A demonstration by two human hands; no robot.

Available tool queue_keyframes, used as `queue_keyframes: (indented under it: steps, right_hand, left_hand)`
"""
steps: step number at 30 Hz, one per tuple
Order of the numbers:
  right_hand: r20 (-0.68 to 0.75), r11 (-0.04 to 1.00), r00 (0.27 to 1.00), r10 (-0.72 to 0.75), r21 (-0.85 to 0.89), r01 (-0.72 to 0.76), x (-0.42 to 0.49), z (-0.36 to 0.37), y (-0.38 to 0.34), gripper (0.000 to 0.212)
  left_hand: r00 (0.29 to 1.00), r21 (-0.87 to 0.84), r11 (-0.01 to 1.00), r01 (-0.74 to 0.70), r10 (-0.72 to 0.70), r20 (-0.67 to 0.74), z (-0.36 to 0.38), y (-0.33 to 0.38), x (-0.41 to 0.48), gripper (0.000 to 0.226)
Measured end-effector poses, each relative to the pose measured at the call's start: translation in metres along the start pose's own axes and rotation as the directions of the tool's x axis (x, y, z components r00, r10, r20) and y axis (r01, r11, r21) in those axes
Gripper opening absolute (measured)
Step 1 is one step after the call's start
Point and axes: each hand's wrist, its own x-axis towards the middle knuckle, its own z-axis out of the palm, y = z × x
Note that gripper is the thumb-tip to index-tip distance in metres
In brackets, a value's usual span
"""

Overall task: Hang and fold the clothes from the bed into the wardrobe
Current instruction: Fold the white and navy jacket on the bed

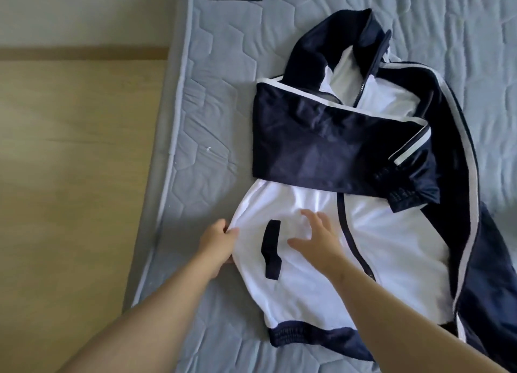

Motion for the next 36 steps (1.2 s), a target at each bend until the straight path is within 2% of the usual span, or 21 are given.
queue_keyframes:
  steps: [4,7,9,11,14,16,18,22,24,26,27,29,31,32,33,34,36]
  right_hand:
    - [-0.051,0.999,0.998,0.043,0.022,-0.042,-0.007,0.045,-0.032,0.058]
    - [-0.055,0.994,0.995,0.086,0.069,-0.082,-0.01,0.073,-0.054,0.053]
    - [-0.08,0.993,0.99,0.117,0.032,-0.115,-0.007,0.081,-0.07,0.046]
    - [-0.183,0.994,0.977,0.106,-0.01,-0.11,0.001,0.079,-0.088,0.039]
    - [-0.377,0.998,0.926,0.001,-0.06,-0.026,0.017,0.064,-0.113,0.035]
    - [-0.471,0.998,0.88,-0.058,-0.059,0.034,0.033,0.051,-0.132,0.034]
    - [-0.512,0.994,0.853,-0.106,-0.065,0.084,0.054,0.039,-0.152,0.036]
    - [-0.445,0.987,0.884,-0.146,-0.002,0.162,0.093,0.025,-0.176,0.041]
    - [-0.433,0.984,0.892,-0.133,0.049,0.17,0.101,0.024,-0.174,0.041]
    - [-0.441,0.982,0.889,-0.12,0.081,0.173,0.103,0.021,-0.166,0.04]
    - [-0.45,0.98,0.885,-0.122,0.089,0.18,0.103,0.019,-0.161,0.039]
    - [-0.469,0.977,0.875,-0.121,0.099,0.188,0.101,0.014,-0.154,0.038]
    - [-0.485,0.98,0.868,-0.102,0.103,0.173,0.099,0.008,-0.148,0.04]
    - [-0.488,0.983,0.867,-0.098,0.09,0.162,0.099,0.005,-0.147,0.042]
    - [-0.485,0.986,0.869,-0.1,0.069,0.152,0.1,0.003,-0.146,0.044]
    - [-0.482,0.989,0.87,-0.103,0.042,0.14,0.101,0.002,-0.147,0.047]
    - [-0.501,0.993,0.857,-0.118,-0.062,0.1,0.102,0.001,-0.149,0.053]
  left_hand:
    - [0.999,0.014,1.0,-0.019,0.018,0.045,-0.052,-0.014,0.017,0.023]
    - [0.999,0.092,0.996,-0.024,0.021,0.037,-0.091,-0.026,0.029,0.025]
    - [0.998,0.126,0.992,-0.005,-0.002,0.057,-0.109,-0.031,0.038,0.023]
    - [0.988,0.132,0.991,0.016,-0.036,0.15,-0.117,-0.028,0.046,0.017]
    - [0.958,0.161,0.986,-0.053,0.005,0.285,-0.118,-0.006,0.058,0.015]
    - [0.94,0.052,0.996,-0.066,0.044,0.339,-0.11,0.017,0.071,0.033]
    - [0.916,-0.119,0.993,-0.021,0.067,0.396,-0.095,0.044,0.086,0.052]
    - [0.898,-0.439,0.893,0.104,0.106,0.427,-0.068,0.099,0.116,0.053]
    - [0.909,-0.459,0.882,0.108,0.1,0.404,-0.062,0.12,0.122,0.048]
    - [0.936,-0.466,0.884,0.022,0.146,0.32,-0.06,0.136,0.123,0.032]
    - [0.954,-0.475,0.878,-0.06,0.19,0.232,-0.061,0.141,0.123,0.024]
    - [0.959,-0.464,0.843,-0.27,0.277,-0.055,-0.074,0.147,0.128,0.012]
    - [0.88,-0.349,0.828,-0.439,0.316,-0.355,-0.095,0.151,0.135,0.015]
    - [0.843,-0.3,0.828,-0.473,0.328,-0.426,-0.106,0.151,0.139,0.017]
    - [0.844,-0.302,0.825,-0.478,0.336,-0.418,-0.114,0.15,0.142,0.017]
    - [0.876,-0.339,0.823,-0.455,0.345,-0.337,-0.118,0.15,0.142,0.017]
    - [0.953,-0.336,0.893,-0.301,0.289,-0.087,-0.115,0.145,0.141,0.024]
